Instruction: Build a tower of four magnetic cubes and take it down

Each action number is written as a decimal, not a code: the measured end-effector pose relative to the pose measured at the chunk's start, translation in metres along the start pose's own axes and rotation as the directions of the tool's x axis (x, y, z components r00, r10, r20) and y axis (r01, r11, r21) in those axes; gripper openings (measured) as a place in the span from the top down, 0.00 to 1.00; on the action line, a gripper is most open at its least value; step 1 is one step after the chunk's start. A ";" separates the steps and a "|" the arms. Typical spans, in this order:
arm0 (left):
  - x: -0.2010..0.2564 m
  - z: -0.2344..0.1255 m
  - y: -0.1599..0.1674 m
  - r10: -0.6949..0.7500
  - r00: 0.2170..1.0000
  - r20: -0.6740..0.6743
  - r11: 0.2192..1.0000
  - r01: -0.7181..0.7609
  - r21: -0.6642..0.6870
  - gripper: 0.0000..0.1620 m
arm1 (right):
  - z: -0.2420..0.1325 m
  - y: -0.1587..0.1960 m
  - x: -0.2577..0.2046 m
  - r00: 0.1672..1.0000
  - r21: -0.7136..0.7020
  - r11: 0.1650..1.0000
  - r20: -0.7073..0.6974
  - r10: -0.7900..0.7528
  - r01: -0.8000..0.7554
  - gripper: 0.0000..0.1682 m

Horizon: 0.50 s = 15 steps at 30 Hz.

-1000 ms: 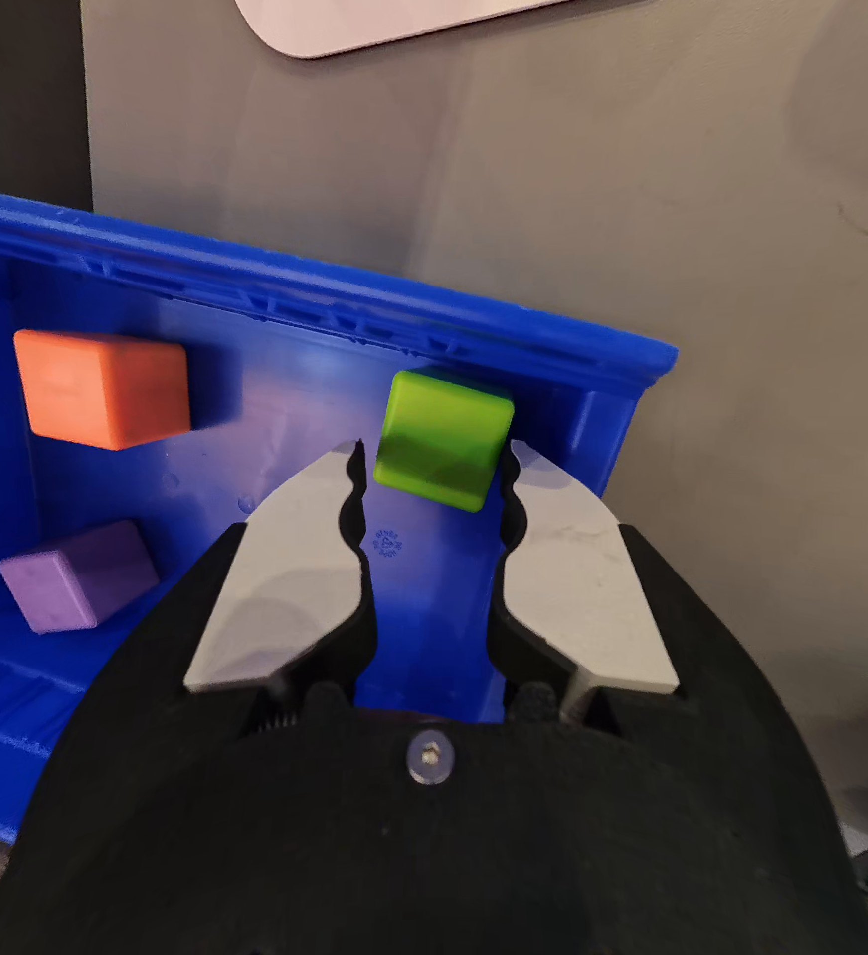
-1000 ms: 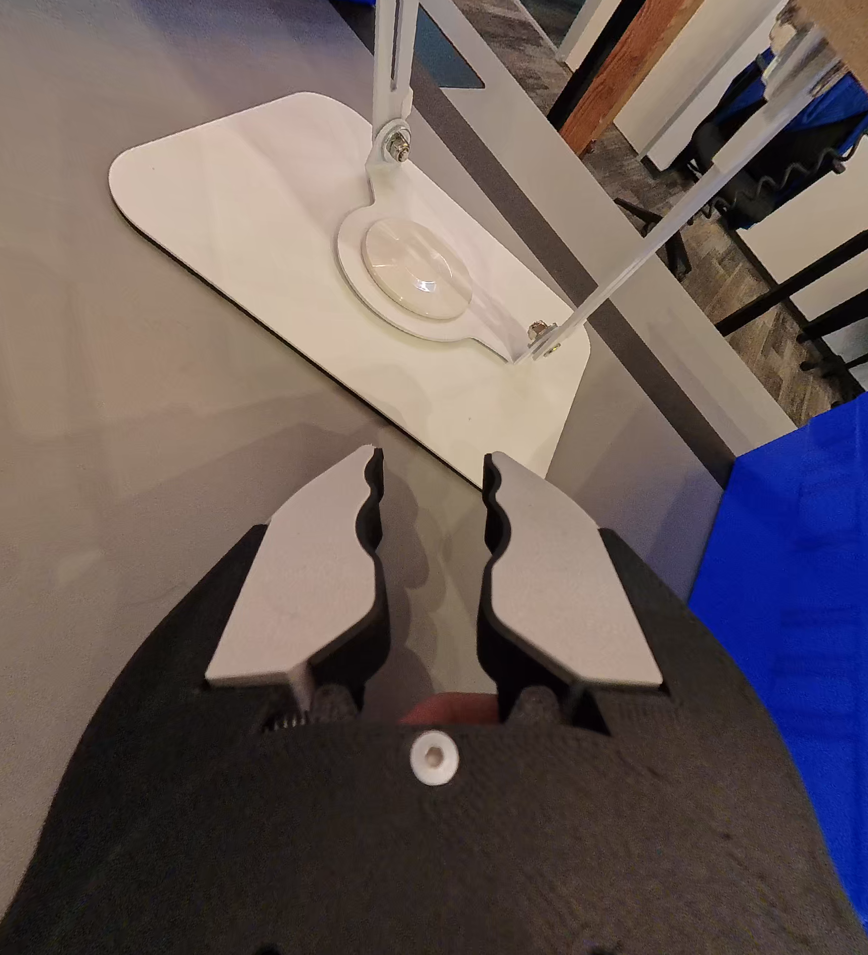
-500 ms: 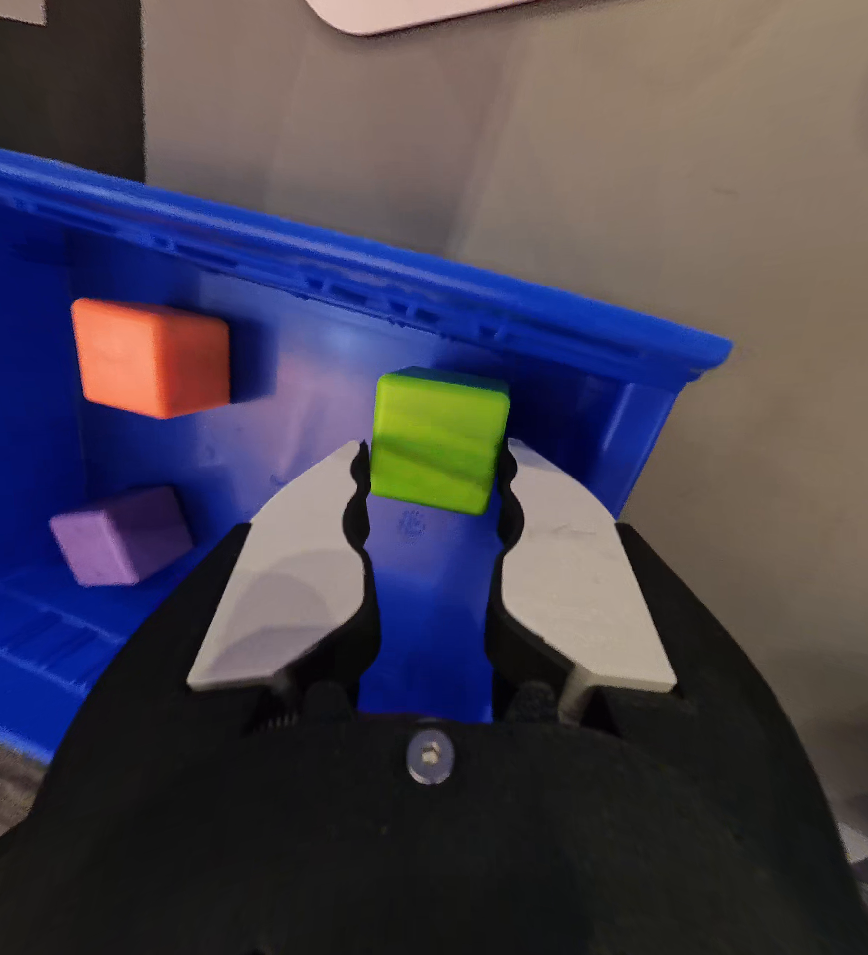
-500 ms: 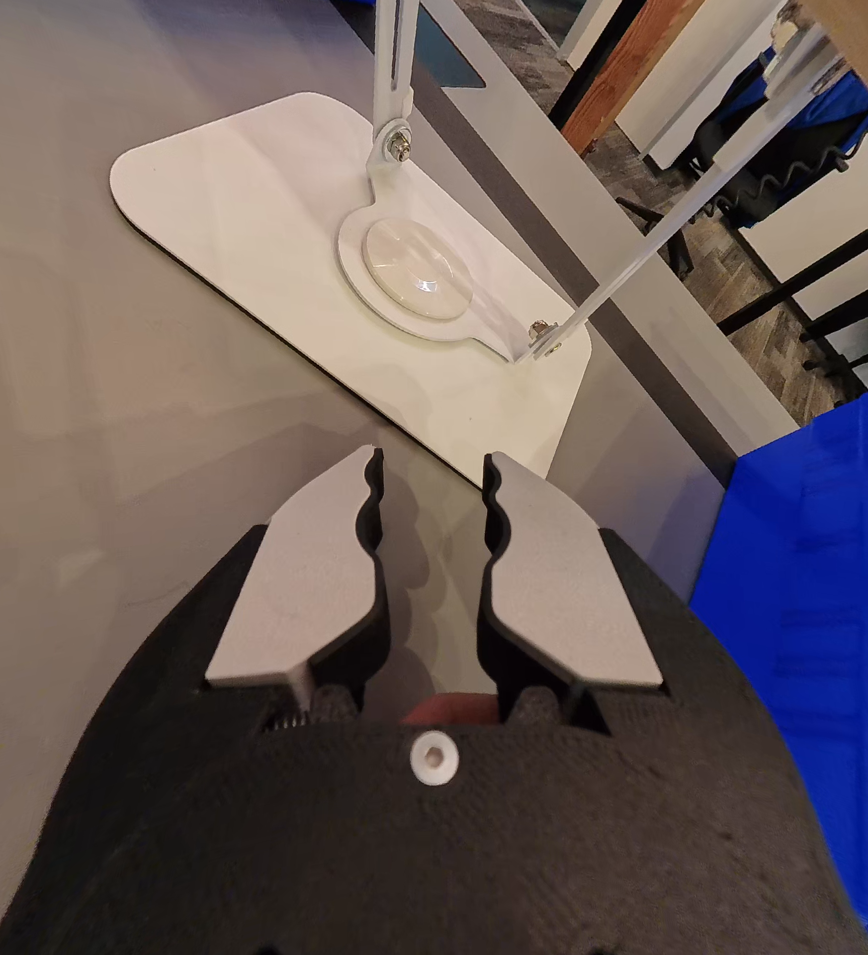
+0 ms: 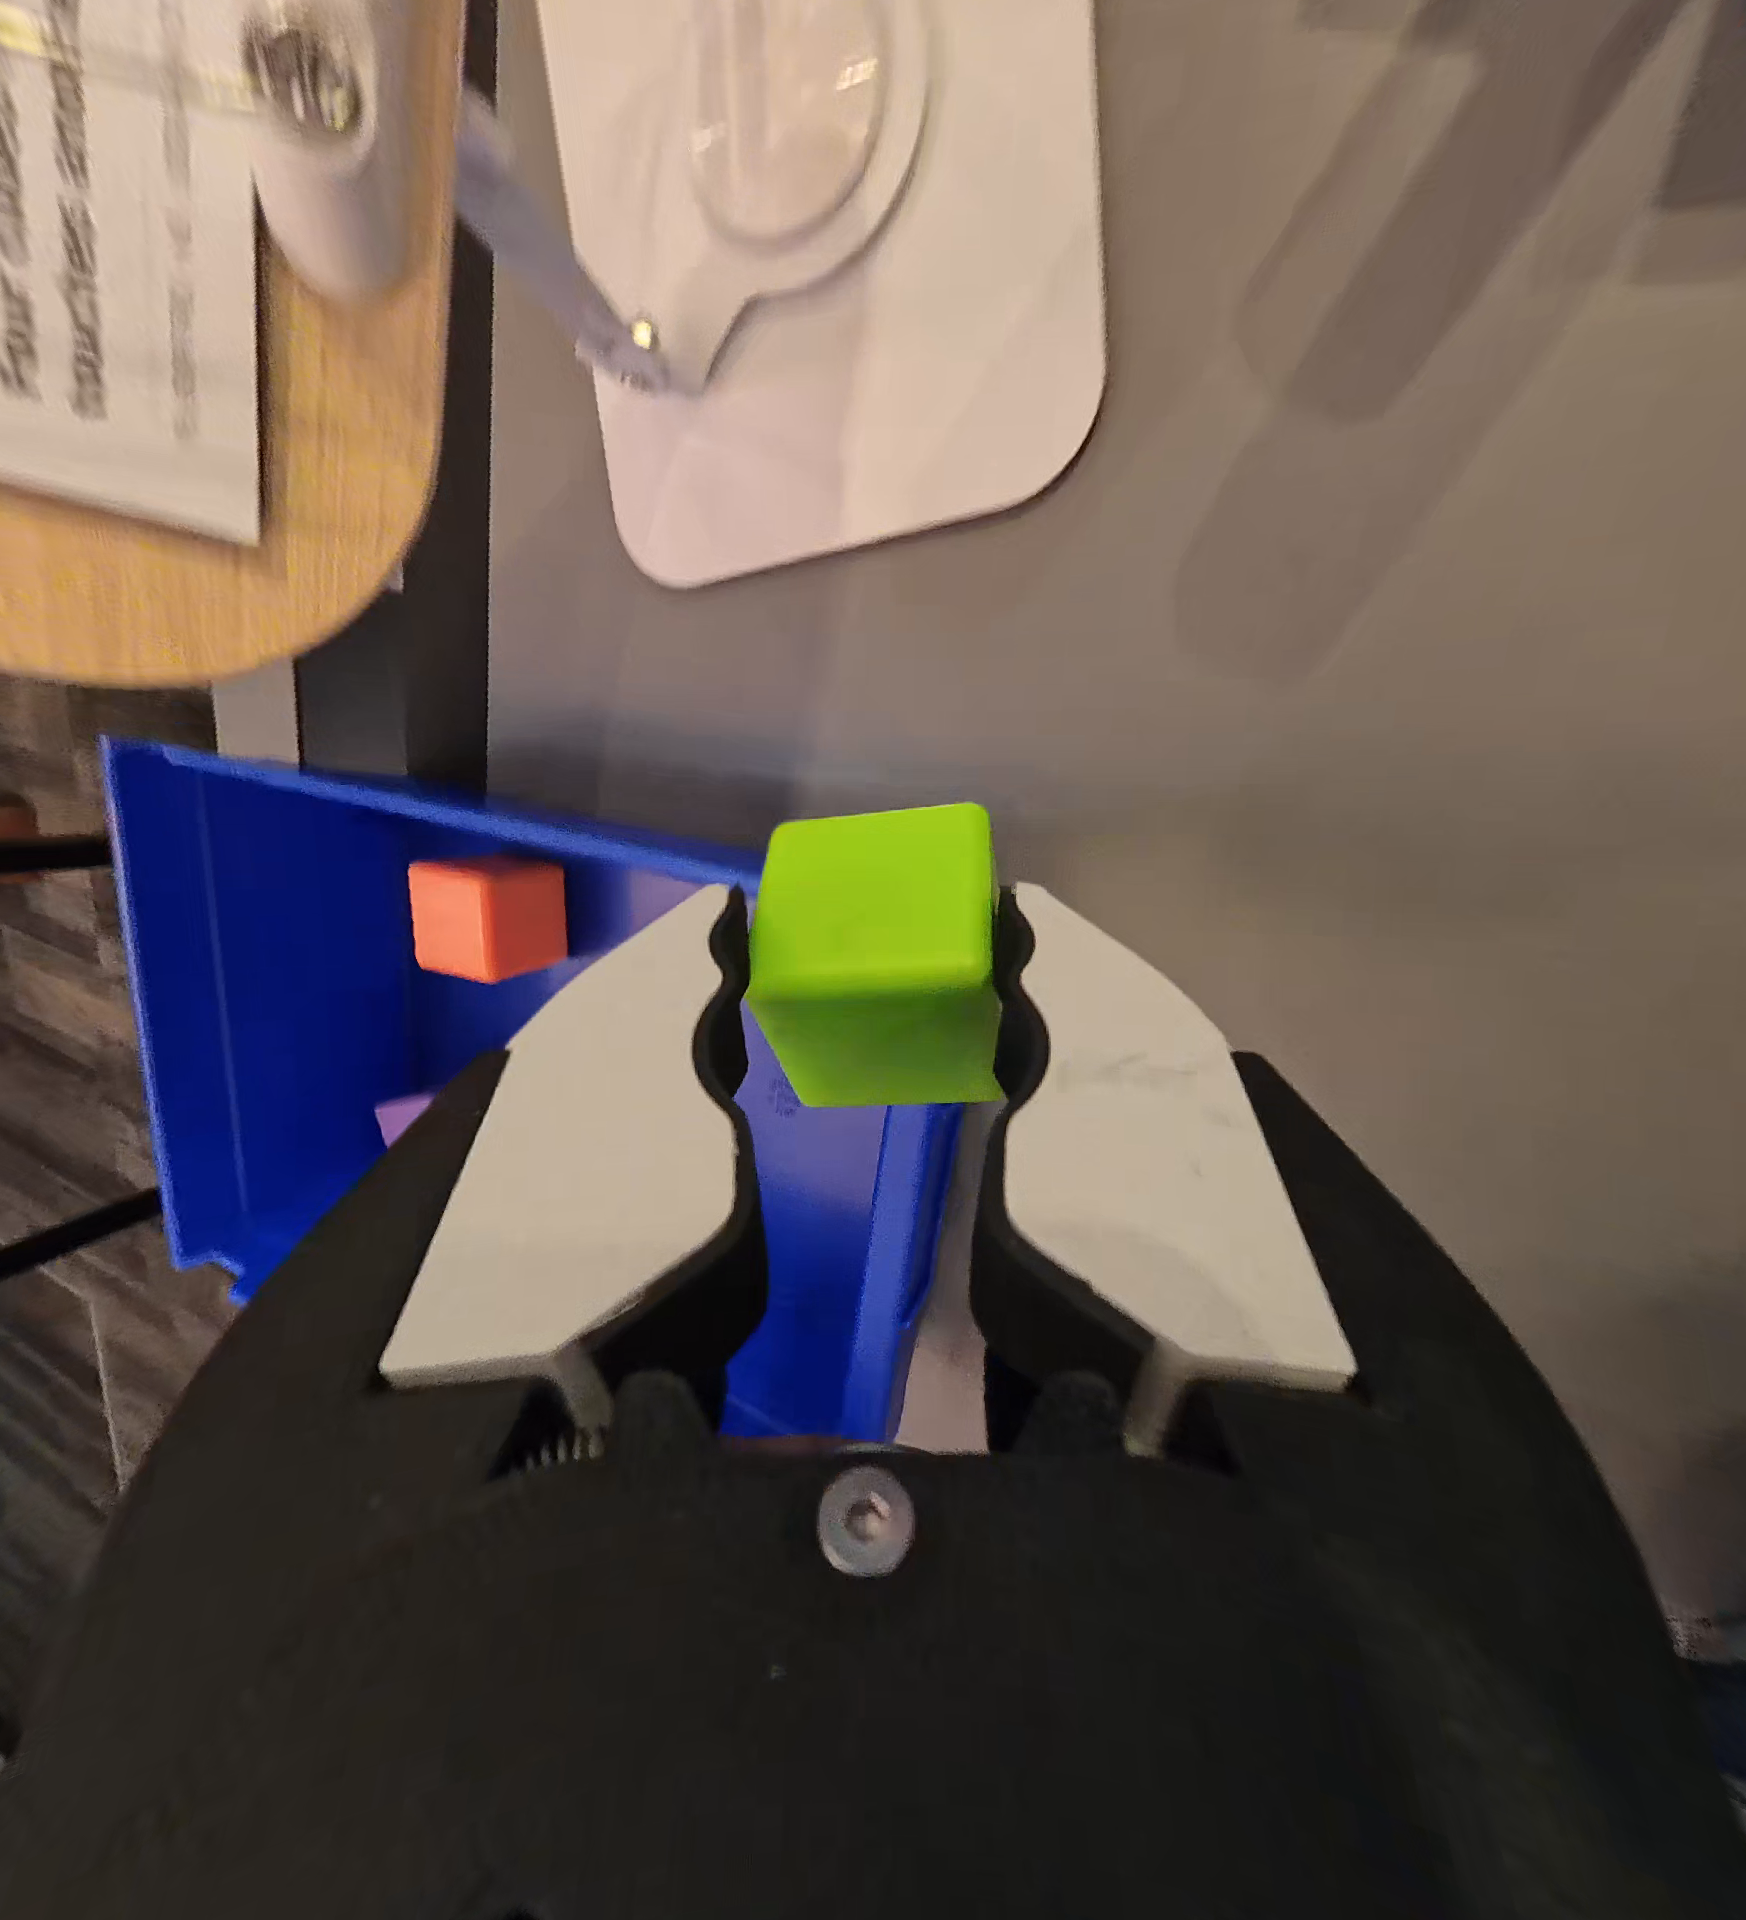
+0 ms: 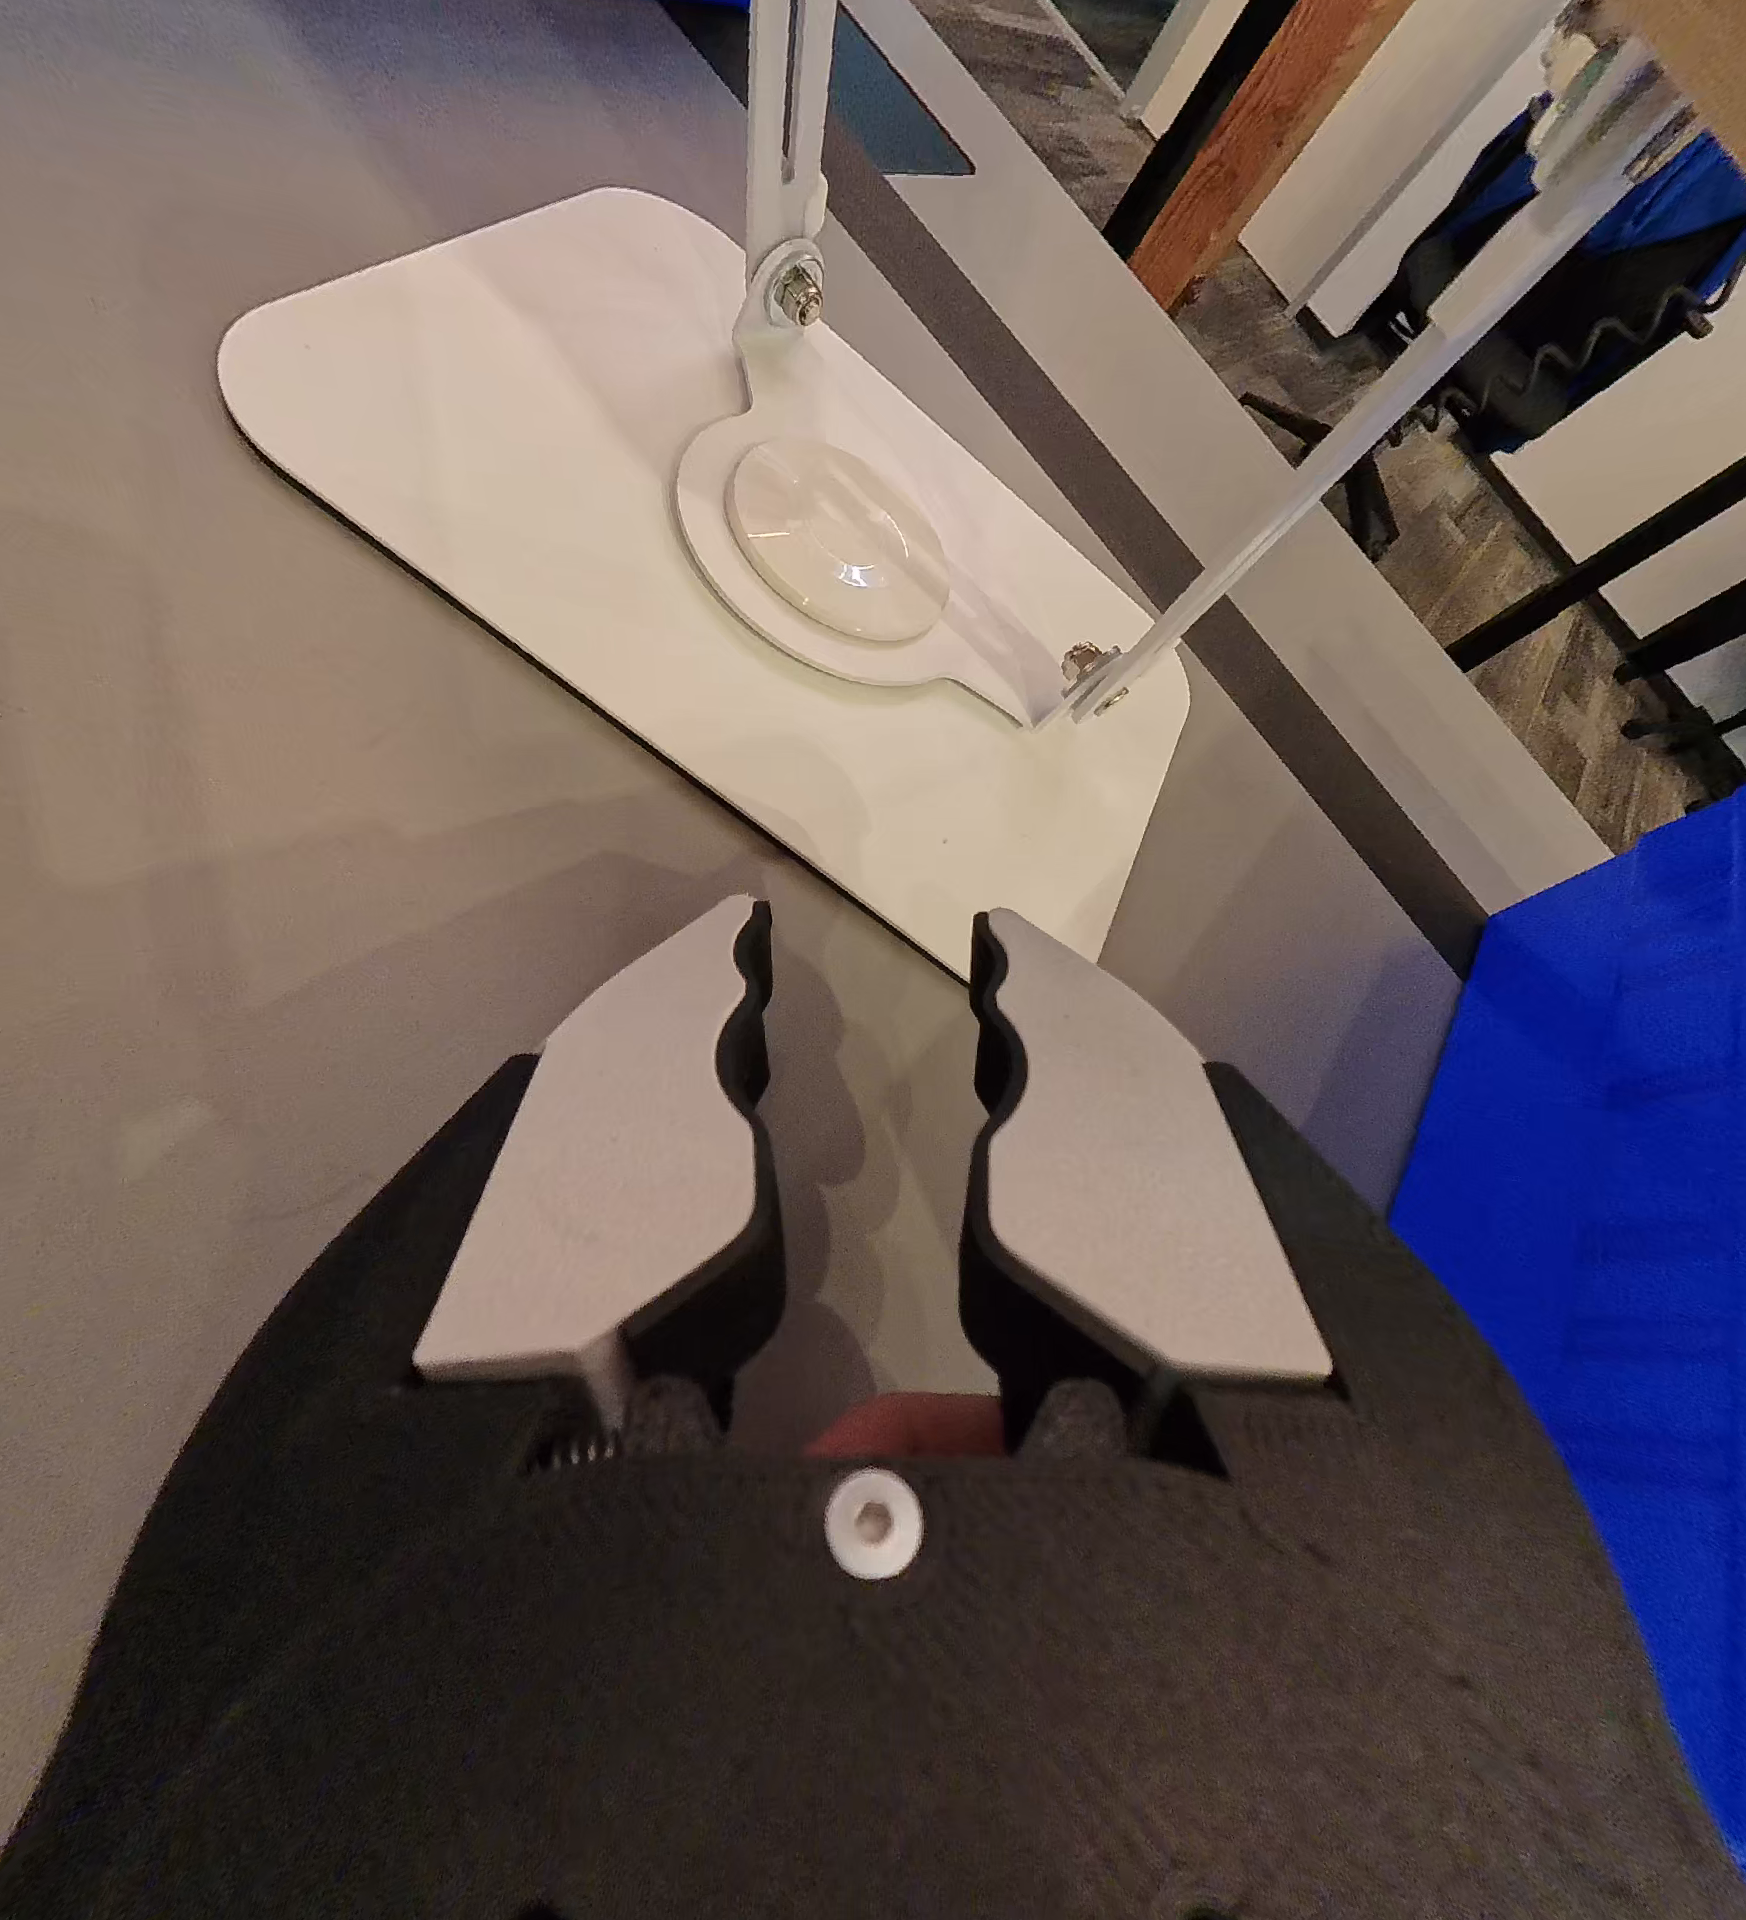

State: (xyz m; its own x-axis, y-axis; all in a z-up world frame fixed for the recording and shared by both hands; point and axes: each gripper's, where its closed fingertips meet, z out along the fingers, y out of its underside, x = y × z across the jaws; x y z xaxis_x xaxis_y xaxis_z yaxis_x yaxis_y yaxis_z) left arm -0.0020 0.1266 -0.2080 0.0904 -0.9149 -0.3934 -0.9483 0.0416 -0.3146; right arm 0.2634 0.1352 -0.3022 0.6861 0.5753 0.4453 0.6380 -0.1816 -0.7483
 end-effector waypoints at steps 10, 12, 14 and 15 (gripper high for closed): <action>-0.009 -0.009 -0.009 -0.014 0.999 0.043 0.997 0.011 0.071 0.78 | 0.000 0.000 0.000 1.000 -0.003 1.000 0.003 0.002 -0.002 0.78; -0.017 -0.015 -0.025 -0.038 0.996 0.081 0.986 0.024 0.166 0.85 | 0.000 0.000 0.000 1.000 -0.004 1.000 0.004 0.003 -0.003 0.78; -0.015 -0.015 -0.031 -0.035 0.997 0.070 0.982 0.021 0.190 0.93 | 0.000 0.000 0.000 1.000 -0.004 1.000 0.004 0.004 -0.004 0.78; -0.014 -0.013 -0.032 -0.038 0.997 0.062 0.982 0.026 0.188 0.96 | 0.000 0.000 0.000 1.000 -0.004 1.000 0.004 0.004 -0.004 0.78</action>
State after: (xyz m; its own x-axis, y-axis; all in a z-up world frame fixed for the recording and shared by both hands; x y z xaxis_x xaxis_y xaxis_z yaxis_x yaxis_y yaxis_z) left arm 0.0229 0.1324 -0.1812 0.1452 -0.8894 -0.4335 -0.8714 0.0925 -0.4817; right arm 0.2635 0.1354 -0.3027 0.6877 0.5774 0.4402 0.6363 -0.1873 -0.7484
